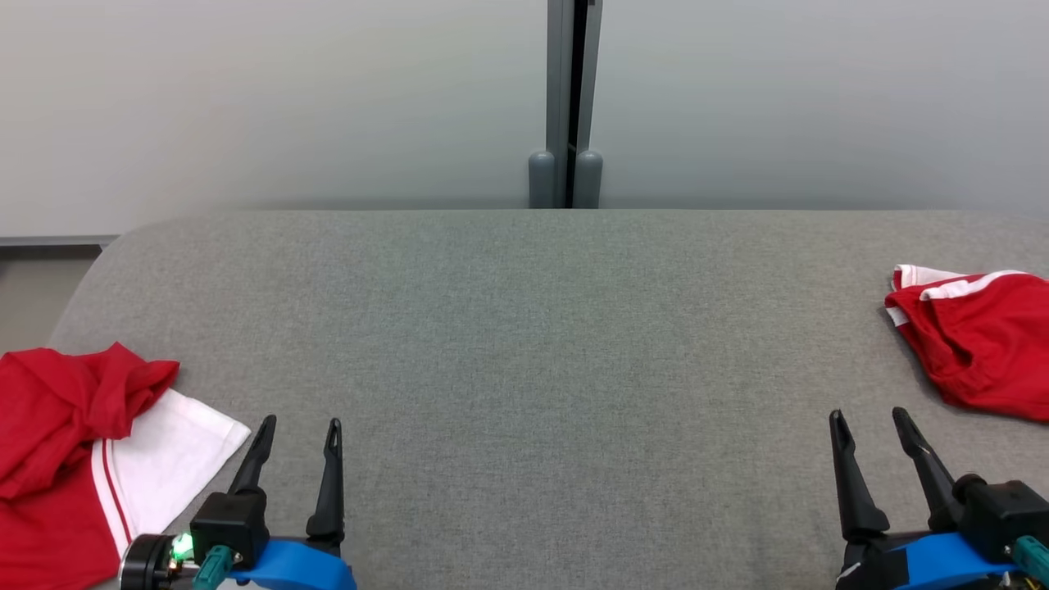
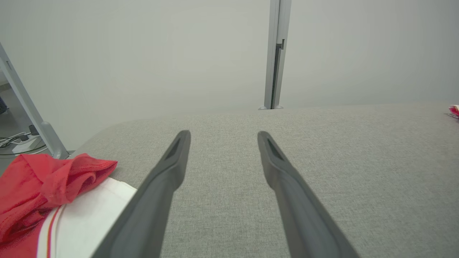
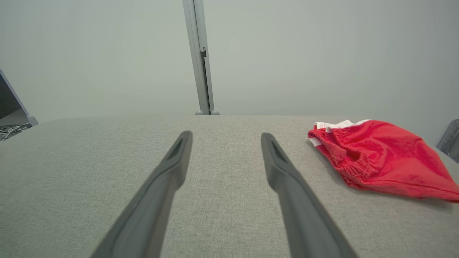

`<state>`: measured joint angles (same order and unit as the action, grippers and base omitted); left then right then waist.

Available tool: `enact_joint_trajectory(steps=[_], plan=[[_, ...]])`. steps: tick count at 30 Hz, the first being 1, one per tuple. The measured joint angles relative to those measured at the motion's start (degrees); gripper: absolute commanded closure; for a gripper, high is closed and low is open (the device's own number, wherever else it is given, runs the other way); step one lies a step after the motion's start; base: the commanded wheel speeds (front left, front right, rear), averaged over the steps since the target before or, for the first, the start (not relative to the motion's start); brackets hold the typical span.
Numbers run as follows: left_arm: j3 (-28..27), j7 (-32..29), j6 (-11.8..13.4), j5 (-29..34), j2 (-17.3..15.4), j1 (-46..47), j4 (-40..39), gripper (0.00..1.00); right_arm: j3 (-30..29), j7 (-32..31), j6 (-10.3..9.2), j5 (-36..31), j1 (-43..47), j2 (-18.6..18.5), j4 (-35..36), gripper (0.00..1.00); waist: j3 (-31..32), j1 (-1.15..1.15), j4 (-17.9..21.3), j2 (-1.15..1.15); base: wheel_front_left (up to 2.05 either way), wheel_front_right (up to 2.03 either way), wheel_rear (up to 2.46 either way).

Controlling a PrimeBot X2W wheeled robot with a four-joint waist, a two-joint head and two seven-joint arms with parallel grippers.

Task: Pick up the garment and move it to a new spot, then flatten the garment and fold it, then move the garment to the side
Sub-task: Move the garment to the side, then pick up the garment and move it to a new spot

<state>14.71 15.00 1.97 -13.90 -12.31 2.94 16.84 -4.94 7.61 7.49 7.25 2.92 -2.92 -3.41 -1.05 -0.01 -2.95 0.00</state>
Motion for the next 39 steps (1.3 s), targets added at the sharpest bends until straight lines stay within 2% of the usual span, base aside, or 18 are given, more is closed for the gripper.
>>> enact_joint_trajectory(steps=[24,32,39], plan=[[0.5,0.0,0.9,-1.2,-0.8,-1.1,1.7,0.0,-0.2,-2.6,0.0,1.0,3.6,0.0,4.2,0.0,2.0,0.01,0.9,0.0,0.0,0.0,0.0],[0.1,0.0,1.1,-1.8,-0.6,0.8,2.5,0.0,-0.2,-3.3,0.0,0.5,3.8,0.0,6.2,0.0,1.8,0.01,-3.3,0.0,0.0,0.0,0.0],[-1.1,0.0,1.3,-1.8,-0.1,3.1,2.7,0.0,0.7,-4.5,0.0,-0.2,3.3,0.0,8.2,0.0,0.8,0.01,-9.5,0.01,0.0,0.0,0.0]])
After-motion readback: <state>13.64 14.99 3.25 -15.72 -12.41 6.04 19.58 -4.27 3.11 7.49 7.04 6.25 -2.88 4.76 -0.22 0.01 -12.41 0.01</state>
